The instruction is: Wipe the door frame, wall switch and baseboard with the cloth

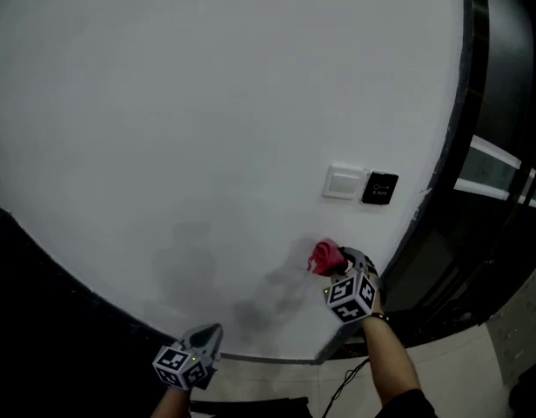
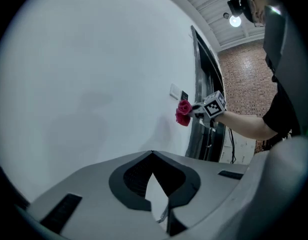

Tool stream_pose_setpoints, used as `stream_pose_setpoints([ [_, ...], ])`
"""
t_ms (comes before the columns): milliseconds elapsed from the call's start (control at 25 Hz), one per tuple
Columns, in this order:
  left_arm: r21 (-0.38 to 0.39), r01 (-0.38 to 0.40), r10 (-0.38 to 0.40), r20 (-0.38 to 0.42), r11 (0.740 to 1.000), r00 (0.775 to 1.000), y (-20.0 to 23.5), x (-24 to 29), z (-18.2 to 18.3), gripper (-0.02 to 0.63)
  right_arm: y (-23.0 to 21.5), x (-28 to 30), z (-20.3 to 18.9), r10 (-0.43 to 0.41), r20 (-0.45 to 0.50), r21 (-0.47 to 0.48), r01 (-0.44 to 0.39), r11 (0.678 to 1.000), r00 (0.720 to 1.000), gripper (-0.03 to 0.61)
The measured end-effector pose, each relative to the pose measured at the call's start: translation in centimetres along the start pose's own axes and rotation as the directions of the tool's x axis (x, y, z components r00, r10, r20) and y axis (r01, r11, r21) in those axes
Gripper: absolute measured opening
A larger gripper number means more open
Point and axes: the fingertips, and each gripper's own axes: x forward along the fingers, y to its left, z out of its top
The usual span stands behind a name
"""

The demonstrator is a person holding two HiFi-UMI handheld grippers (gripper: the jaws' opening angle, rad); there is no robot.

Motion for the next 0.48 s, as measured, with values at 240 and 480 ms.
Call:
stream_pose_setpoints([
  [240,0.005,-0.065,0.065,0.084,0.998,0.994,2.0,-1.0,2.0,-0.008,4.3,-4.3,-6.3,0.042,0.175,0.469,-0.121,0.875,0.984,0.061],
  [480,-0.081,-0.034,0.043,0.11,0.996,0.993,1.5,0.1,2.7,-0.009,6.0,-6.0,-9.6,-0.003,0.199,0.577,-0.115,0.809,0.98,0.061],
])
